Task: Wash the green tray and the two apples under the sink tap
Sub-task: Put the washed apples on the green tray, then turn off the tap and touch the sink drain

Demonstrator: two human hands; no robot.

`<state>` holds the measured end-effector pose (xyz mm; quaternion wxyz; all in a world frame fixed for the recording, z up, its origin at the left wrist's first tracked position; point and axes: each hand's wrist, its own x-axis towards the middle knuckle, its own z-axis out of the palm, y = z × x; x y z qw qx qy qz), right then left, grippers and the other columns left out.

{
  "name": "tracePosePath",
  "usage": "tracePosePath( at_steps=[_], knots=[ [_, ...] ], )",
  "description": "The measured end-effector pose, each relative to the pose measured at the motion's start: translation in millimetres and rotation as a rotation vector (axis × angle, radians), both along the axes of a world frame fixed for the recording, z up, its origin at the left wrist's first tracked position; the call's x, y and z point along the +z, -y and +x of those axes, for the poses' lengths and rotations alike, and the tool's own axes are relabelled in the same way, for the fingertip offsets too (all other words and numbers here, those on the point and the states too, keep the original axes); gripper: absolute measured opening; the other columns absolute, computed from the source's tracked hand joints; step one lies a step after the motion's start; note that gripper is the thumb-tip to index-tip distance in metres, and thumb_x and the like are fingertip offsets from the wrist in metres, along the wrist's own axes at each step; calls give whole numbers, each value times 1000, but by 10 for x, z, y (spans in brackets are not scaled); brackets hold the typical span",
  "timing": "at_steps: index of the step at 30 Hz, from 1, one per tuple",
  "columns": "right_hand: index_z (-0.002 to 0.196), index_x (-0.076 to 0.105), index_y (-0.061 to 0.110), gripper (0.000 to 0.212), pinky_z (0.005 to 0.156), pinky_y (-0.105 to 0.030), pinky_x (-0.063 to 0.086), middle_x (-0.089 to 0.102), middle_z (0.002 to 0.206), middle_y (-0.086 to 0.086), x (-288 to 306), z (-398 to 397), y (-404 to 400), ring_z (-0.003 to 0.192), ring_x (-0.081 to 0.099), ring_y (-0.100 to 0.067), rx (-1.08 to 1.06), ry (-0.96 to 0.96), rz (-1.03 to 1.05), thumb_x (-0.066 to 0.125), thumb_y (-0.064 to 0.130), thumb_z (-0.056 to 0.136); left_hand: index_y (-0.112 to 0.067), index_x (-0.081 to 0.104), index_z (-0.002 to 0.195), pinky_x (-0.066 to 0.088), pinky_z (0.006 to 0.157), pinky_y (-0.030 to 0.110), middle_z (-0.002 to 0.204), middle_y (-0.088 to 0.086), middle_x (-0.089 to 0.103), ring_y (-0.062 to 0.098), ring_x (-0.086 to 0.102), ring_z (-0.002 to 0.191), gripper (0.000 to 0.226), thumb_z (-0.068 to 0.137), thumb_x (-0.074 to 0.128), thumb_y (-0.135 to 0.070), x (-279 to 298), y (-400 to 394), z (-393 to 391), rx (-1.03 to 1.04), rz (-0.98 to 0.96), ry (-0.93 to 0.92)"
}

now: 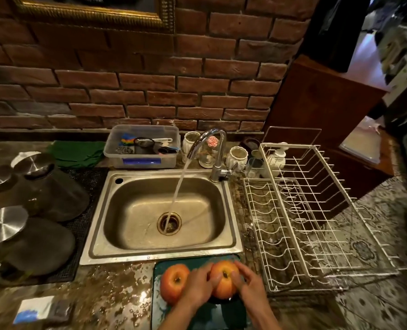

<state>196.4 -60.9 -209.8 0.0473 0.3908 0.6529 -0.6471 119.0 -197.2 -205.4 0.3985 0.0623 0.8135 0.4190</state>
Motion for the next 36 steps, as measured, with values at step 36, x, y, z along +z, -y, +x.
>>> tracePosePath(
  at_steps=[36],
  knots=[
    [113,68,18,20,91,-34,53,69,111,0,836,-2001,-578,105,64,-15,80,-165,226,60,10,96,-32,58,131,40,111,37,146,-9,46,14,38,139,35,99,49,-41,521,718,-1495,230,-228,-804]
  ],
)
